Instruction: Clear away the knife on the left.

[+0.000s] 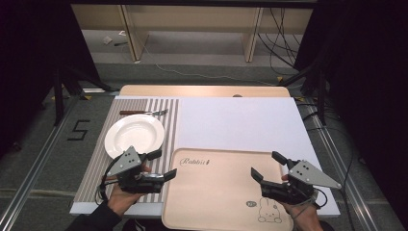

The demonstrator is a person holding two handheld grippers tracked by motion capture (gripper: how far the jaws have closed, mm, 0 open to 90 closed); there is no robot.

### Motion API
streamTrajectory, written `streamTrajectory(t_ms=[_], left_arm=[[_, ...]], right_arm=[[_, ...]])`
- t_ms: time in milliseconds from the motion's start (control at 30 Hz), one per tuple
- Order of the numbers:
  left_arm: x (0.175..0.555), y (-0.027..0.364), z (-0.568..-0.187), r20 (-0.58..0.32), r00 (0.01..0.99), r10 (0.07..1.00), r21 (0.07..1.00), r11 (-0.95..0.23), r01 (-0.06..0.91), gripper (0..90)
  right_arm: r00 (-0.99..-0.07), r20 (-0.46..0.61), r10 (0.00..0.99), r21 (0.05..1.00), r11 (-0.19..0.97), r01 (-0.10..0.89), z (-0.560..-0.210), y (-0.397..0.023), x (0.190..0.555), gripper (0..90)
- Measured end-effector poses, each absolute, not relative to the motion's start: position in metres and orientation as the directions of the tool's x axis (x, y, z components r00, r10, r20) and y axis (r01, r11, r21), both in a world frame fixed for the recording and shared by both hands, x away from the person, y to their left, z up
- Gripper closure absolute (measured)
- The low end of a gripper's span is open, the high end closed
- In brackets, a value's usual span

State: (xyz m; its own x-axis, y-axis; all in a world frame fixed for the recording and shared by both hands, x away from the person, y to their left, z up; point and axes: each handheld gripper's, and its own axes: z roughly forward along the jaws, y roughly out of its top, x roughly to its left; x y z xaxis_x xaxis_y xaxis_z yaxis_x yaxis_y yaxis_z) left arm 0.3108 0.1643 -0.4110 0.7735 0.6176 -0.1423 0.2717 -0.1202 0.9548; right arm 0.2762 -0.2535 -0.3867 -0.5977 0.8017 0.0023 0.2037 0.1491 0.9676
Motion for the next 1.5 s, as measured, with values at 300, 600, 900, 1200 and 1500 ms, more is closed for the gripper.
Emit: streamTrajectory(t_ms=[300, 600, 900, 1200, 1500], left_arm=[[0.313, 0.164, -0.410, -0.132, 0.776, 0.617, 0.954, -0.134, 0.269, 16.4], [0.314, 0.166, -0.410, -0.103, 0.769, 0.631, 0.948, -0.171, 0.267, 16.1], [0.317, 0.175, -0.410, -0.094, 0.748, 0.657, 0.934, -0.203, 0.296, 15.9], [0.322, 0.184, -0.412, -0.071, 0.732, 0.678, 0.905, -0.265, 0.333, 15.8], [0.326, 0.194, -0.410, -0.043, 0.722, 0.691, 0.833, -0.374, 0.408, 16.1]], right_arm=[[-0.598, 0.001, 0.801, 0.968, 0.150, 0.203, -0.387, -0.254, 0.277, 16.2], [-0.606, 0.009, 0.796, 0.966, 0.149, 0.209, -0.388, -0.255, 0.280, 16.3], [-0.600, 0.002, 0.800, 0.968, 0.148, 0.200, -0.385, -0.255, 0.275, 16.5], [-0.607, -0.004, 0.795, 0.967, 0.158, 0.201, -0.386, -0.253, 0.274, 16.6], [-0.614, -0.011, 0.789, 0.965, 0.168, 0.199, -0.386, -0.252, 0.274, 16.5]])
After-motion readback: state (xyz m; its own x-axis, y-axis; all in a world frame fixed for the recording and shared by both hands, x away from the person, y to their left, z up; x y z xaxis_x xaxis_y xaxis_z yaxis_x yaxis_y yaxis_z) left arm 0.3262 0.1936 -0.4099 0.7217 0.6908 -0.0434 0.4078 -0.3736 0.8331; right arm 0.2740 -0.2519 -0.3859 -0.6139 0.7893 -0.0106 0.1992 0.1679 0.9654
